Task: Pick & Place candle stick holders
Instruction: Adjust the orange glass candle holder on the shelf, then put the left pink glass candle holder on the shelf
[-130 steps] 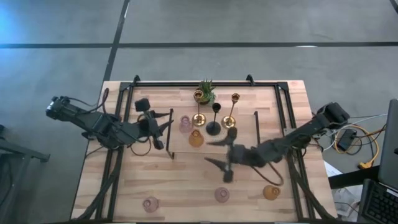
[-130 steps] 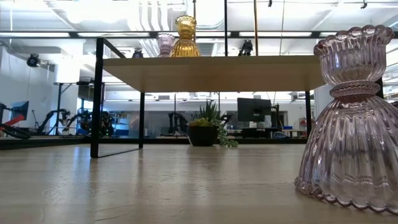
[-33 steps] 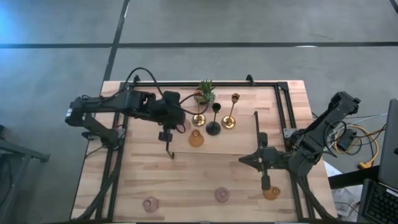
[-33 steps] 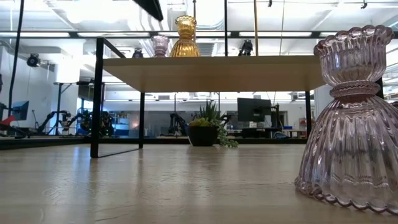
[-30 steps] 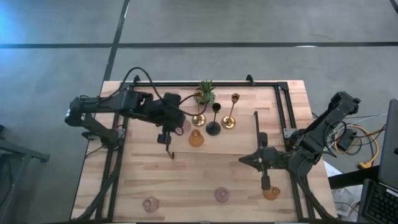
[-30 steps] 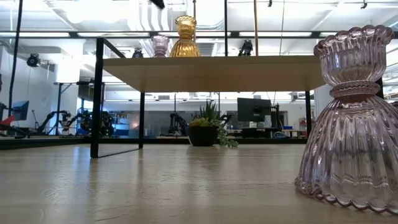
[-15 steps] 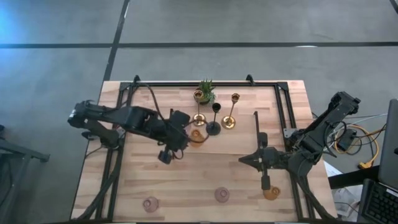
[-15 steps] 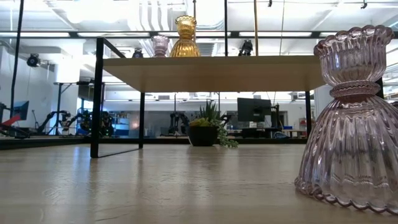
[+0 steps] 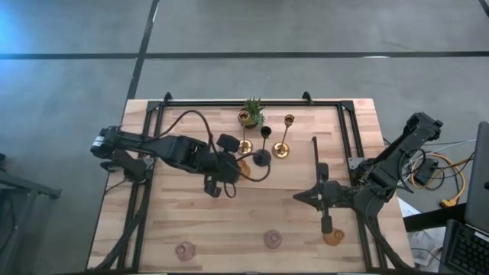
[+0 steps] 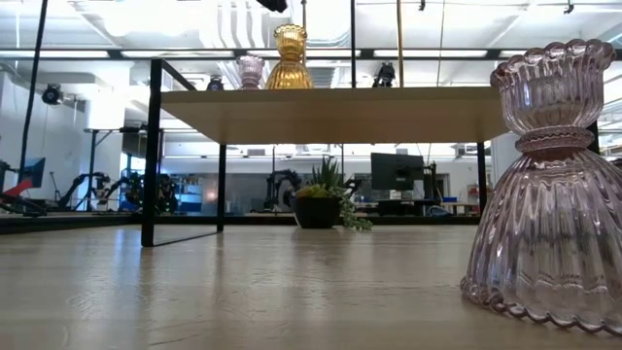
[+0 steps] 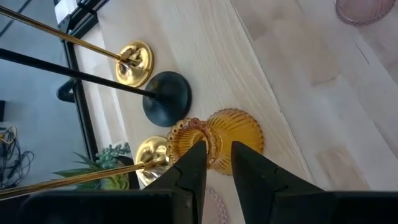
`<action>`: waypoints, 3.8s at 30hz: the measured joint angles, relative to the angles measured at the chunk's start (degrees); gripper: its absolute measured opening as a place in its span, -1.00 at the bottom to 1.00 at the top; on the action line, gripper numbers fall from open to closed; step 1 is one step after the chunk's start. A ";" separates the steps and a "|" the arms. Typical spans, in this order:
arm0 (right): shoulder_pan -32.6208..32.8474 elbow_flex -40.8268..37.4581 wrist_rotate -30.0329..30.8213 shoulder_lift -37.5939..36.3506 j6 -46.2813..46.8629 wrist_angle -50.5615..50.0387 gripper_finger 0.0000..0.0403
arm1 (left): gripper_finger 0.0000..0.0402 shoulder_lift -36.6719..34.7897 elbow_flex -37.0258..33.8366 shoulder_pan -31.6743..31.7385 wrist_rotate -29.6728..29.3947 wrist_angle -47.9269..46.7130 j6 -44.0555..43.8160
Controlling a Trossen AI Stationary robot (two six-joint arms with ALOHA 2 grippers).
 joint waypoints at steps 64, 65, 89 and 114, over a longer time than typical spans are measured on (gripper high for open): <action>3.26 -0.39 -9.89 0.83 0.56 -3.86 -0.96 | -0.61 -15.56 -13.88 -30.46 -13.83 -6.66 -64.72; 3.26 -0.39 -9.87 0.83 0.49 -4.22 -0.96 | -0.61 -16.09 -14.55 -31.44 -12.07 -6.62 -68.12; 3.10 -0.39 4.34 0.52 -0.20 -2.47 -0.96 | -0.61 -17.31 -40.64 -60.76 -4.70 14.53 -110.44; 3.10 -0.39 9.01 0.44 -0.02 -0.72 -0.96 | -0.61 2.25 -41.81 -63.50 -12.89 36.08 -111.13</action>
